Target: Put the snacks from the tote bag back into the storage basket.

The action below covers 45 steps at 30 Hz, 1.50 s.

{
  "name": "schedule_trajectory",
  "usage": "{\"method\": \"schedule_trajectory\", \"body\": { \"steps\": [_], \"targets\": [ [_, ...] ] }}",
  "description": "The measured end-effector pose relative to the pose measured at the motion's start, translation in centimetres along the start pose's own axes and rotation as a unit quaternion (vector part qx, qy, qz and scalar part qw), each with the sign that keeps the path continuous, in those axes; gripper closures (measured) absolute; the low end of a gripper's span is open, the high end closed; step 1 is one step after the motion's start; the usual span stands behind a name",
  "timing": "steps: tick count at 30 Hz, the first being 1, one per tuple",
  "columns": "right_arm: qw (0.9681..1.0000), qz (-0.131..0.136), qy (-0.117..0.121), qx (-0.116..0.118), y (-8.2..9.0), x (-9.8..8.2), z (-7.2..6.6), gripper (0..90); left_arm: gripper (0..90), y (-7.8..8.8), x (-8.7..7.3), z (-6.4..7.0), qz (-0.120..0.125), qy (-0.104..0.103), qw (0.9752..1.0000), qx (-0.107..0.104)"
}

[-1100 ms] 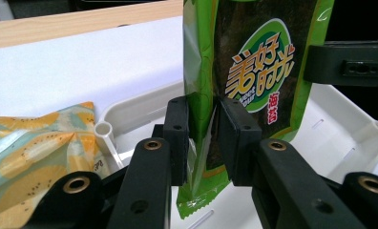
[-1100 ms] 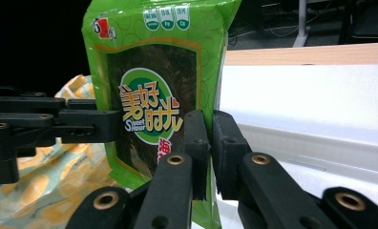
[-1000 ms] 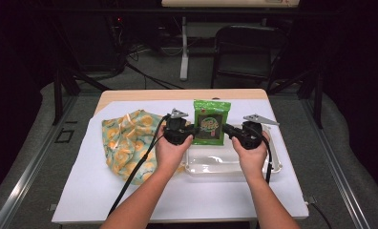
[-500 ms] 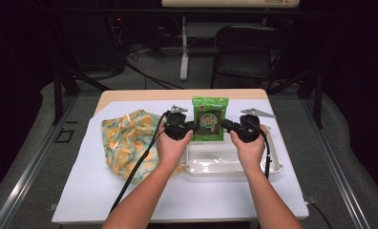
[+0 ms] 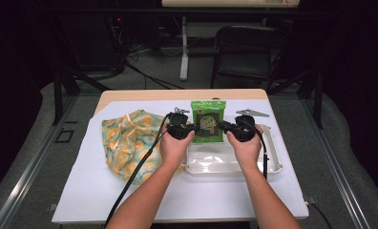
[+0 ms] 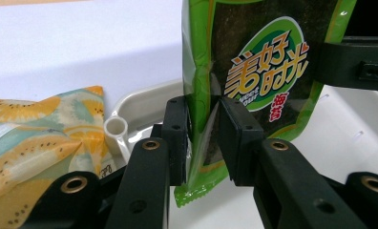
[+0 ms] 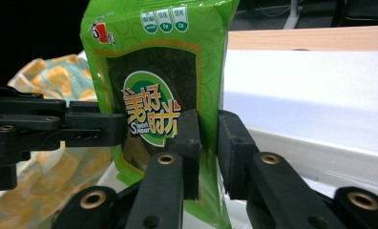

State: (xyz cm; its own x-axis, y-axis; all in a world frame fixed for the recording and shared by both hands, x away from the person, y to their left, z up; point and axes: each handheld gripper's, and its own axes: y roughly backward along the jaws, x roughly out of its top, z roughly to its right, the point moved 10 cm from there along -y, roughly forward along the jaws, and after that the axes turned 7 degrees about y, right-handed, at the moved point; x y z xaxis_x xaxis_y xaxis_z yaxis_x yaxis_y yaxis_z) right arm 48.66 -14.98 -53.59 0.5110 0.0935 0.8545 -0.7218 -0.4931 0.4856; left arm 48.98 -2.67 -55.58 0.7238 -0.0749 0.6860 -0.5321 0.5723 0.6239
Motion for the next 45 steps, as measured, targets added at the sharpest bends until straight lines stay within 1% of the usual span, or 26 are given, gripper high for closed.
{"method": "schedule_trajectory", "body": {
  "steps": [3, 4, 6, 8, 10, 11, 14, 15, 16, 18, 22, 28, 31, 32, 38, 40, 43, 45],
  "targets": [
    [1.0000, -0.006, 0.002, -0.003, -0.3, -0.3, 0.0, 77.5, 73.3, -0.3, -0.2, -0.2, -0.006, 0.000, 1.0000, 0.003],
    [1.0000, -0.005, -0.001, -0.002, -0.4, -0.3, 0.0, 76.9, 73.3, -0.4, -0.3, -0.3, -0.006, 0.000, 1.0000, 0.004],
    [1.0000, -0.007, -0.001, -0.004, -0.6, -0.5, 0.0, 75.3, 73.2, -0.5, -0.4, -0.3, -0.010, -0.001, 0.9999, 0.005],
    [0.9999, -0.012, -0.001, -0.007, -0.7, -0.8, 0.1, 74.2, 73.0, -0.7, -0.6, -0.3, -0.013, -0.001, 0.9999, 0.005],
    [0.9999, -0.014, -0.003, -0.009, -0.9, -1.0, 0.3, 73.8, 72.8, -0.9, -0.6, -0.2, -0.010, 0.000, 0.9999, 0.006],
    [0.9998, -0.016, -0.004, -0.010, -0.9, -1.1, 0.4, 73.4, 72.7, -0.9, -0.8, -0.2, -0.015, -0.001, 0.9999, 0.006],
    [0.9998, -0.018, -0.003, -0.011, -1.0, -1.3, 0.4, 71.9, 72.2, -1.1, -1.0, -0.2, -0.017, -0.001, 0.9998, 0.008],
    [0.9997, -0.021, -0.004, -0.014, -1.1, -1.4, 0.4, 71.9, 72.1, -1.2, -1.0, -0.2, -0.016, 0.001, 0.9998, 0.009],
    [0.9997, -0.021, -0.004, -0.015, -1.2, -1.4, 0.4, 72.0, 71.8, -1.2, -1.1, -0.3, -0.020, 0.000, 0.9998, 0.009],
    [0.9994, -0.028, -0.003, -0.017, -1.4, -1.7, 0.5, 72.4, 71.8, -1.3, -1.2, -0.4, -0.023, 0.002, 0.9997, 0.012],
    [0.9991, -0.036, -0.004, -0.021, -1.8, -2.1, 0.6, 72.3, 71.8, -1.4, -1.2, -0.5, -0.022, 0.001, 0.9997, 0.014],
    [0.9990, -0.039, -0.009, -0.021, -2.1, -2.3, 0.7, 72.0, 71.5, -1.7, -1.3, -0.6, -0.026, 0.006, 0.9996, 0.014],
    [0.9988, -0.041, -0.011, -0.025, -2.2, -2.3, 0.9, 70.3, 70.7, -2.0, -1.4, -0.5, -0.028, 0.012, 0.9995, 0.010],
    [0.9988, -0.040, -0.012, -0.026, -2.2, -2.4, 1.0, 69.3, 70.1, -2.2, -1.4, -0.5, -0.025, 0.013, 0.9995, 0.011],
    [0.9985, -0.045, -0.020, -0.024, -2.6, -2.6, 1.1, 67.4, 68.4, -2.7, -1.8, -0.7, -0.034, 0.012, 0.9993, 0.013],
    [0.9985, -0.046, -0.018, -0.023, -2.8, -2.7, 1.1, 66.0, 68.2, -2.8, -1.8, -0.7, -0.030, 0.014, 0.9993, 0.017],
    [0.9986, -0.045, -0.016, -0.024, -3.0, -2.7, 1.0, 63.5, 68.1, -2.9, -1.9, -0.8, -0.036, 0.013, 0.9991, 0.016],
    [0.9984, -0.051, -0.011, -0.023, -3.1, -2.9, 1.1, 62.5, 68.1, -2.9, -1.9, -0.9, -0.036, 0.013, 0.9991, 0.017]
  ]
}}
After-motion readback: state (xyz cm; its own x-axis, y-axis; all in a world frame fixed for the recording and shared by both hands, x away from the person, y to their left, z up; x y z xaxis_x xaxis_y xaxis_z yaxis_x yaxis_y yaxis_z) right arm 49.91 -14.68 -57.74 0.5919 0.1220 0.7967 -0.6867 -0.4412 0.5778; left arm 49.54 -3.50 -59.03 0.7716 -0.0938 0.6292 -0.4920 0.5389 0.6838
